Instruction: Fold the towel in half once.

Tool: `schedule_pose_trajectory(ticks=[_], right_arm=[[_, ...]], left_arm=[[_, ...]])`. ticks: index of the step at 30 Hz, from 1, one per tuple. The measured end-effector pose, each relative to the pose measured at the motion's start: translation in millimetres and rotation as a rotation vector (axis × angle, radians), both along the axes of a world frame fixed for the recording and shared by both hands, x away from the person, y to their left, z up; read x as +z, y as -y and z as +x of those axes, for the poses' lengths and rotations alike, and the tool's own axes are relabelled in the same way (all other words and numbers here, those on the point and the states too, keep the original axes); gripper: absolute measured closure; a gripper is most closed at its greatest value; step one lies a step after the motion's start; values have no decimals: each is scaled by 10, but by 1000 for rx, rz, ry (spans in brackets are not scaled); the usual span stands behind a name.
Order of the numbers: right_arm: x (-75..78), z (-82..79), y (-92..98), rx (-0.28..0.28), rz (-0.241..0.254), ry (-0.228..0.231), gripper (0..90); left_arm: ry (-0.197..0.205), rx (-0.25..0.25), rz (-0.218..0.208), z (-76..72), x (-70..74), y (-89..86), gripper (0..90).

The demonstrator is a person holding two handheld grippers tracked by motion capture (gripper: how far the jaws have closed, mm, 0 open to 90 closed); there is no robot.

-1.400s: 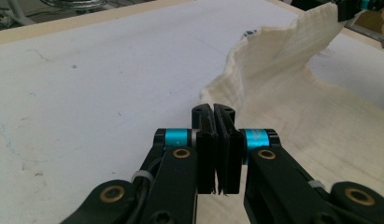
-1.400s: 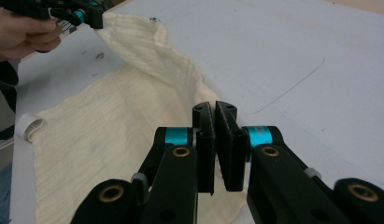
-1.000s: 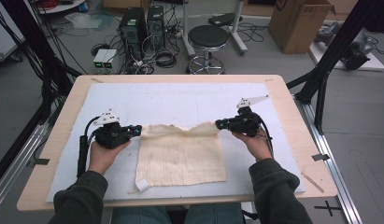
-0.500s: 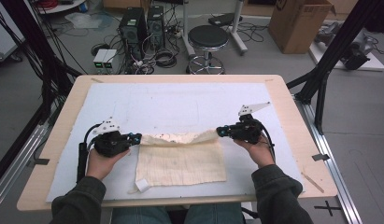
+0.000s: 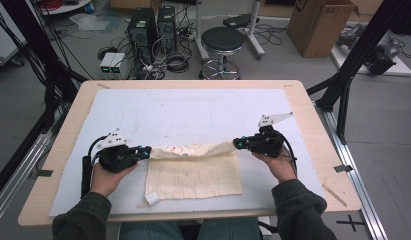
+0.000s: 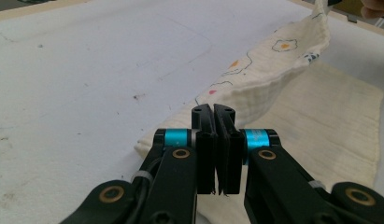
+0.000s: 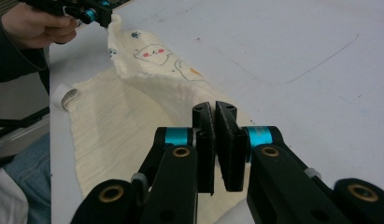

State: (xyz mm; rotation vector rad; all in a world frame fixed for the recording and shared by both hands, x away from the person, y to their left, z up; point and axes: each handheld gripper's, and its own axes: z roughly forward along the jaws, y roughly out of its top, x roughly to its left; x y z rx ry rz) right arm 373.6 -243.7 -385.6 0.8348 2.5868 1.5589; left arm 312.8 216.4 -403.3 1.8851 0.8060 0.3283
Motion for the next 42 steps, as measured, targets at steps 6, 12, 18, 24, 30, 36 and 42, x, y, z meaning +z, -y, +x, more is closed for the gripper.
schedule_pose_trajectory(ticks=[6, 12, 18, 24, 30, 36, 42], right_arm=[[1, -58, 1, 10, 5, 6, 864], [-10, -123, 17, 18, 12, 7, 864], [-33, -204, 30, 25, -2, 2, 864], [-57, -289, 28, 35, -20, 6, 864], [-113, -379, 56, 32, -25, 1, 864], [-185, -441, 53, 41, -48, -6, 864], [-268, -487, 46, 50, -57, -16, 864]], left_arm=[[5, -16, 3, -40, 24, 0, 870], [10, -27, 7, -109, 29, 7, 870], [1, -36, 10, -213, -45, -19, 869], [1, -53, 12, -318, -93, -40, 869], [6, -73, 18, -397, -124, -46, 866], [-9, -102, 29, -456, -173, -47, 860], [-20, -132, 49, -527, -223, -29, 861]])
